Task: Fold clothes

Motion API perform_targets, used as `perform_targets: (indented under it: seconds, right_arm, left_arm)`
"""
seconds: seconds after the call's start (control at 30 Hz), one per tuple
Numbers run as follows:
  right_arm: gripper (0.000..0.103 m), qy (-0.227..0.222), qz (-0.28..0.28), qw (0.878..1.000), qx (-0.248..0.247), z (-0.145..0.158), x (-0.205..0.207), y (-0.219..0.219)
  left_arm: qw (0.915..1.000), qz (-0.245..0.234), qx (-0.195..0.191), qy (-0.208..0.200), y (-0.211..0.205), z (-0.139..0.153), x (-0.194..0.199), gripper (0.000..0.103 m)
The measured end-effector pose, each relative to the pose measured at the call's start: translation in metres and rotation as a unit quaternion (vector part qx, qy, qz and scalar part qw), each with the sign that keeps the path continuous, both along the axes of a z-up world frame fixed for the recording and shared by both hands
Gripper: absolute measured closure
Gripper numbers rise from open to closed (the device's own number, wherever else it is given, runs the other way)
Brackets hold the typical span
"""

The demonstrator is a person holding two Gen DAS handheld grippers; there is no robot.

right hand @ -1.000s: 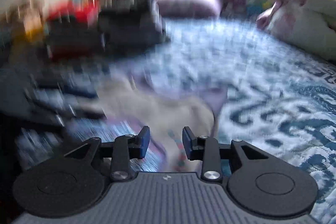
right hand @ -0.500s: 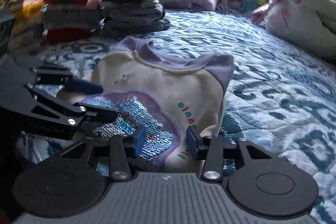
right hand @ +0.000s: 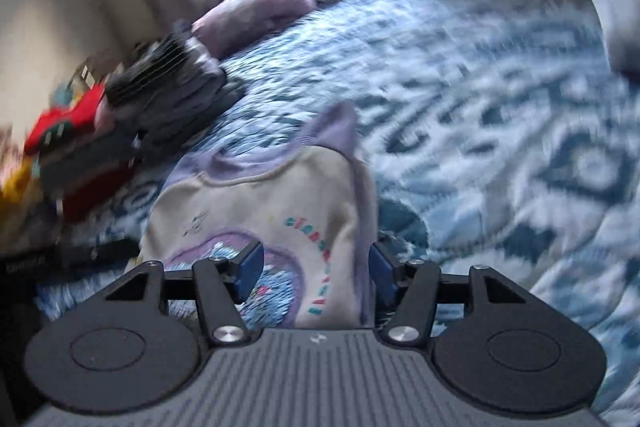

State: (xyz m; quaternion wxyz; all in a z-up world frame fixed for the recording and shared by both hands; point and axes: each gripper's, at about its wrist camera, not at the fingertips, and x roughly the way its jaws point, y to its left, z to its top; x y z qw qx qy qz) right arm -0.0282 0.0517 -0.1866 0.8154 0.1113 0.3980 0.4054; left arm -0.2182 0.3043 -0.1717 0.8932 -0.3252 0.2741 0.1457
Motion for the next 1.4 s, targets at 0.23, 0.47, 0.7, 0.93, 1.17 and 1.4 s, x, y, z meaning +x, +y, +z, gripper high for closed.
perform_targets:
  seconds: [0.23, 0.47, 0.7, 0.93, 1.17, 1.4]
  right_arm:
    - [0.04, 0.066, -0.007, 0.996, 0.056, -0.022, 0.033, 0.004]
    - [0.037, 0.02, 0.03, 0.999, 0.035, -0.021, 0.038, 0.034]
    - [0.065, 0.03, 0.03, 0.998, 0.052, -0.025, 0.037, 0.029]
    - [0.082, 0.061, 0.029, 0.994, 0.09, -0.014, 0.03, 0.023]
    - [0.082, 0.069, 0.045, 0.985, 0.151, 0.024, 0.013, 0.022]
    - [0.082, 0.094, 0.098, 0.972, 0.192, 0.058, -0.004, 0.055]
  left_arm:
    - [0.9963, -0.002, -0.08, -0.033, 0.026, -0.022, 0.016, 0.036]
    - [0.9946, -0.019, -0.085, -0.055, 0.03, -0.028, 0.029, 0.046]
    - [0.9934, -0.033, -0.093, -0.058, 0.027, -0.033, 0.036, 0.08]
    - [0.9856, -0.022, -0.133, -0.102, 0.022, -0.011, 0.013, 0.087]
    - [0.9766, 0.001, -0.154, -0.151, 0.03, 0.037, -0.032, 0.087]
    - [0.9657, 0.052, -0.17, -0.189, 0.052, 0.071, -0.093, 0.087]
